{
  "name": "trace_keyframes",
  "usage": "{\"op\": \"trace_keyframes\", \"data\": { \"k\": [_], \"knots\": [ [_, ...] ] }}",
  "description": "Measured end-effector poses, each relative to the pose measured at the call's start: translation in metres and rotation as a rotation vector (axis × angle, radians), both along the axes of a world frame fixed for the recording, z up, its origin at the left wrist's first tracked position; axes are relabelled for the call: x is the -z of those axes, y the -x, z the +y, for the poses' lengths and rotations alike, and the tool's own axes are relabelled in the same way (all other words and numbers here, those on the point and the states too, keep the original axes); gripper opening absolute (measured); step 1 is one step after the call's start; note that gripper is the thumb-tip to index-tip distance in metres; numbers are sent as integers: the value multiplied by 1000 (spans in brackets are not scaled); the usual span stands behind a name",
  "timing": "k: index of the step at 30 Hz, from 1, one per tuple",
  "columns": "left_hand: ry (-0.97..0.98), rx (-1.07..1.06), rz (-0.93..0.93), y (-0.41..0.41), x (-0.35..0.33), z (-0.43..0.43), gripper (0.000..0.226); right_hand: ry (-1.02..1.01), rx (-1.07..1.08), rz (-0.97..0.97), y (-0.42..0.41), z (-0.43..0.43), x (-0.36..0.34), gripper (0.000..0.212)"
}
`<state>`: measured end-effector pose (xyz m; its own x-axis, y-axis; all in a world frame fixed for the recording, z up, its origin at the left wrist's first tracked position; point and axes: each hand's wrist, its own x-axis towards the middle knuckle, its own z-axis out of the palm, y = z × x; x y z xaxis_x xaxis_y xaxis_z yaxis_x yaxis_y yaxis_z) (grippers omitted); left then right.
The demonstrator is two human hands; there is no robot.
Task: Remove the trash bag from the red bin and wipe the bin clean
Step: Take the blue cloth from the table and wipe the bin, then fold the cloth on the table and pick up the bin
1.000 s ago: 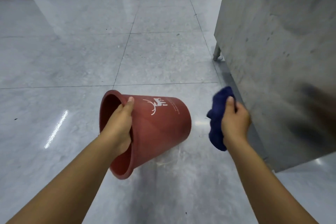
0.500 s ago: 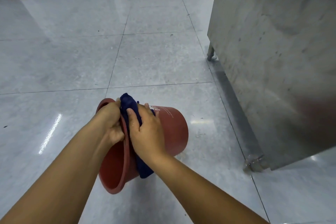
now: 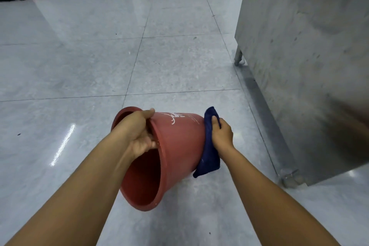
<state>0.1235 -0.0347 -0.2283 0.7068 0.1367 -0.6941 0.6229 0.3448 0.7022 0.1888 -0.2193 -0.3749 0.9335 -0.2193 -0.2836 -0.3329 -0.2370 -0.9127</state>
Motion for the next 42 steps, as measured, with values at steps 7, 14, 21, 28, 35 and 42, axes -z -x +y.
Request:
{"op": "trace_keyframes", "data": {
  "k": [7,14,21,28,35,42],
  "knots": [
    [-277,98,-71,6,3,-7,16,-8,288,123,13,-27,18,41],
    [-983,421,-382,7,9,0,15,-166,486,47,4,-54,-19,37],
    [-1526,1075,-349,26,21,-38,29,-126,343,-91,1,-81,-65,32],
    [-1608,1331,-235,37,33,-50,41,76,208,-231,7,-94,-91,41],
    [-1402,1384,-161,45,30,-40,49,66,134,-236,2,-93,-120,40],
    [-1224,1429,-188,43,10,-27,48,134,-102,-248,-6,-70,-158,25]
  ]
}}
